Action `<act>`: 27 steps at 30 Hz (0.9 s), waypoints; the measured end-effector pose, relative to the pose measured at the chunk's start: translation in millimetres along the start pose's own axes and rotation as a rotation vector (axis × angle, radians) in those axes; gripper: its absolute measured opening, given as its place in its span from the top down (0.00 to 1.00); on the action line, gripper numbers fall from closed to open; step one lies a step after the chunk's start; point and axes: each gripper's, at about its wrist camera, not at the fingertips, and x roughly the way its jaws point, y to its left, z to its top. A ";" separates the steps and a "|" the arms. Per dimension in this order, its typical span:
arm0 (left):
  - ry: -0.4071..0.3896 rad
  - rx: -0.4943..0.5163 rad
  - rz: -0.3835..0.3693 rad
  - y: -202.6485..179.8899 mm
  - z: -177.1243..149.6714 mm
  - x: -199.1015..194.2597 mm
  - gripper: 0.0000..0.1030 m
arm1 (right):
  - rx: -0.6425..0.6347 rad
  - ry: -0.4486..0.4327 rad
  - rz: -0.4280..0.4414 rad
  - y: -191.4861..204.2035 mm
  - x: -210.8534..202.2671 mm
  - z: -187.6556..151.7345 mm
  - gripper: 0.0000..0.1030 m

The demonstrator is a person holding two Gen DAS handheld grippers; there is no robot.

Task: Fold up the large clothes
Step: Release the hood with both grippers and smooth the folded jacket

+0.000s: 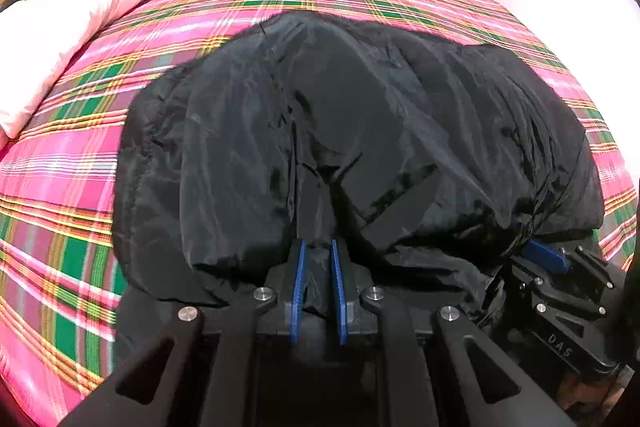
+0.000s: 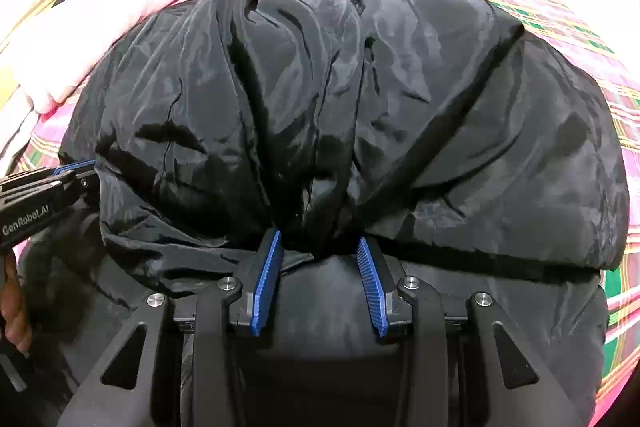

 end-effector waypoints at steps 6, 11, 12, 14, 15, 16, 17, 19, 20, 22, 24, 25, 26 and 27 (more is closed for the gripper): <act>-0.150 -0.020 -0.018 2.9 17.7 -36.6 0.86 | -0.025 -0.030 -0.033 2.6 -42.2 0.4 0.62; -0.242 -0.043 -0.003 8.7 40.8 -39.7 0.82 | -0.049 -0.136 -0.092 -0.6 -77.4 16.0 0.61; -0.234 -0.045 0.006 9.5 43.9 -33.8 0.82 | -0.054 -0.151 -0.098 -0.9 -78.5 21.9 0.61; -0.184 -0.050 0.027 10.4 48.3 -14.7 0.82 | -0.063 -0.164 -0.108 -3.2 -71.8 34.5 0.61; -0.156 -0.050 0.037 11.4 49.3 -6.0 0.82 | -0.061 -0.172 -0.100 -7.3 -65.1 40.2 0.61; -0.115 -0.049 0.059 13.6 49.0 7.2 0.82 | -0.054 -0.167 -0.089 -12.1 -55.0 45.8 0.61; -0.092 -0.049 0.068 13.5 44.9 15.2 0.82 | -0.048 -0.147 -0.097 -15.2 -44.3 49.3 0.61; -0.079 -0.052 0.069 13.9 39.7 24.6 0.82 | -0.042 -0.105 -0.105 -22.9 -21.6 51.4 0.61; -0.081 -0.048 0.076 11.6 38.9 25.1 0.82 | -0.040 -0.101 -0.102 -25.8 -17.7 49.8 0.61; -0.078 -0.027 0.094 6.2 38.4 27.6 0.82 | -0.061 -0.104 -0.120 -23.7 -14.2 45.3 0.61; -0.071 -0.018 0.105 3.0 38.7 31.4 0.82 | -0.085 -0.104 -0.139 -18.6 -10.6 39.0 0.61; -0.069 -0.017 0.106 1.1 37.8 32.1 0.82 | -0.085 -0.102 -0.138 -18.0 -8.7 38.2 0.61; -0.068 -0.018 0.107 -0.8 38.6 32.5 0.82 | -0.083 -0.102 -0.134 -20.5 -7.4 38.2 0.61; -0.068 -0.019 0.107 -0.3 39.8 33.8 0.82 | -0.082 -0.104 -0.129 -23.1 -9.2 37.9 0.61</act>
